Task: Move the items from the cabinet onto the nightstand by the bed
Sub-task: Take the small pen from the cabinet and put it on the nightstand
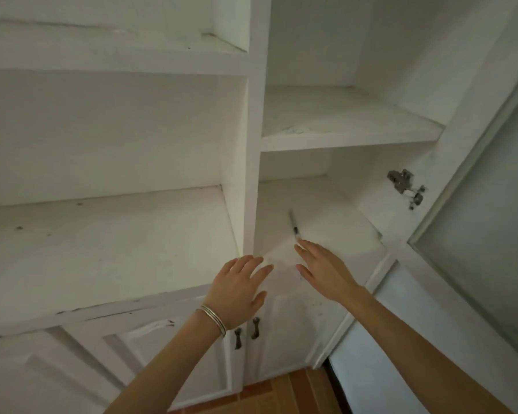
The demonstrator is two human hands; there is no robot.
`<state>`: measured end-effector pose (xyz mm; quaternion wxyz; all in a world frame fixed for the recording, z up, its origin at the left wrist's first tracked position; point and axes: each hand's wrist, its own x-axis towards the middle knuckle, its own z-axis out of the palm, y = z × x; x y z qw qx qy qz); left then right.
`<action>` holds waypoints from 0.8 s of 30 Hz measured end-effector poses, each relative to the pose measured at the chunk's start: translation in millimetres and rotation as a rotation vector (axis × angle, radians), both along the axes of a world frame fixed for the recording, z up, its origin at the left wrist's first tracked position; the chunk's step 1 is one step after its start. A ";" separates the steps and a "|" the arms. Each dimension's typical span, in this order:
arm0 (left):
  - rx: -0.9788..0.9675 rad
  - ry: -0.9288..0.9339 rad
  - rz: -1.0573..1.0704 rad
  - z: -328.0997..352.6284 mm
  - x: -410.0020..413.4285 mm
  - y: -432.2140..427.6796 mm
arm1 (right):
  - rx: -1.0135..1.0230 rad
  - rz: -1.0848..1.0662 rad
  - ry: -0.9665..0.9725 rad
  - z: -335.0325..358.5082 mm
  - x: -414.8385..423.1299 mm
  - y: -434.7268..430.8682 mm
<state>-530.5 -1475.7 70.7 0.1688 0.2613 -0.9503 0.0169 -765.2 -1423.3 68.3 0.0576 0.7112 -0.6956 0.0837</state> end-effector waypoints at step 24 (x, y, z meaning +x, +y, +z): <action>0.038 -0.068 0.468 -22.7 26.0 51.2 | -0.533 0.701 -0.057 -24.2 -10.5 -13.2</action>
